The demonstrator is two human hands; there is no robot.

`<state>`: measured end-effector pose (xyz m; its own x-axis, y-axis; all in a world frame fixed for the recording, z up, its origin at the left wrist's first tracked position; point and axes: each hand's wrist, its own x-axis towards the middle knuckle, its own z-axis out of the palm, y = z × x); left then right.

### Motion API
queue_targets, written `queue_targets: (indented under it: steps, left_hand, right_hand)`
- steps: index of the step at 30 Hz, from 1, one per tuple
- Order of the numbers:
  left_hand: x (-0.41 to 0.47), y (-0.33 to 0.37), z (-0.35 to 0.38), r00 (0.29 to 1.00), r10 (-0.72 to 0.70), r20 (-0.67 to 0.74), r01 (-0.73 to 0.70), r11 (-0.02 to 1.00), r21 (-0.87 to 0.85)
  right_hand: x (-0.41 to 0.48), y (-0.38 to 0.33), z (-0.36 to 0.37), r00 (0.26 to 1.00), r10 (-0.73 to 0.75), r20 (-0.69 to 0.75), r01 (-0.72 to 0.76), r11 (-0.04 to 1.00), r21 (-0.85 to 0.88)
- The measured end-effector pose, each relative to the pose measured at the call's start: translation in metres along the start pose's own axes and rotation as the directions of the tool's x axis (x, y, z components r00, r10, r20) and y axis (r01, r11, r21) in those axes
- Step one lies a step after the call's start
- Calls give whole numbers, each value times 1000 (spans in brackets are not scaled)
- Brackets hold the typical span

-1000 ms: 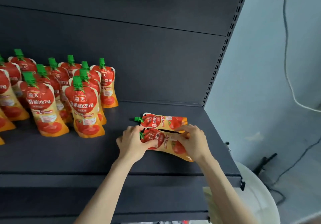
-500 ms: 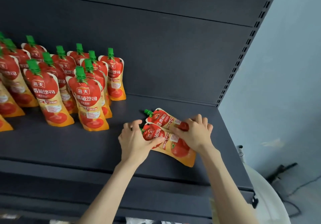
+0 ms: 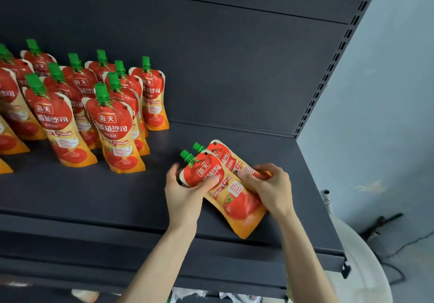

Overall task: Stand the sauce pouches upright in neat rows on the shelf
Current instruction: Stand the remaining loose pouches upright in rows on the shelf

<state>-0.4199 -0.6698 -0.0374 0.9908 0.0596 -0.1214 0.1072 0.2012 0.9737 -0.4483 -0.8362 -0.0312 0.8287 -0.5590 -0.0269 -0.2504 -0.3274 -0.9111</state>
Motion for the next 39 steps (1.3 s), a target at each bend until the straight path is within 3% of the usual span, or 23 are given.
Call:
queue_targets:
  steps: [3, 7, 12, 17, 27, 31, 39]
  left_hand:
    - [-10, 6, 7, 997, 1, 77, 11, 987, -158]
    - [-23, 15, 12, 985, 26, 172, 5, 984, -176]
    - [-31, 28, -3, 977, 58, 203, -44, 996, -74]
    - [-33, 46, -34, 968, 146, 206, -150, 989, 7]
    - [4, 96, -135, 939, 318, 131, -317, 948, -32]
    - [34, 109, -188, 921, 367, 129, -374, 927, 33]
    - [90, 117, -257, 889, 382, 254, -404, 914, 37]
  right_hand:
    - [-16, 1, -2, 998, 62, -2, -60, 979, 193]
    - [-37, -7, -13, 996, 66, 68, -89, 897, 434]
    - [-53, -15, -21, 984, -34, 175, -48, 895, 443]
    - [-63, -34, -9, 922, -155, 355, 20, 935, 355]
    - [-85, -79, 76, 906, -345, 246, 201, 860, 469]
    - [-95, -98, 129, 907, -368, 203, 224, 833, 506]
    - [-115, -115, 225, 936, -347, 55, 294, 860, 417]
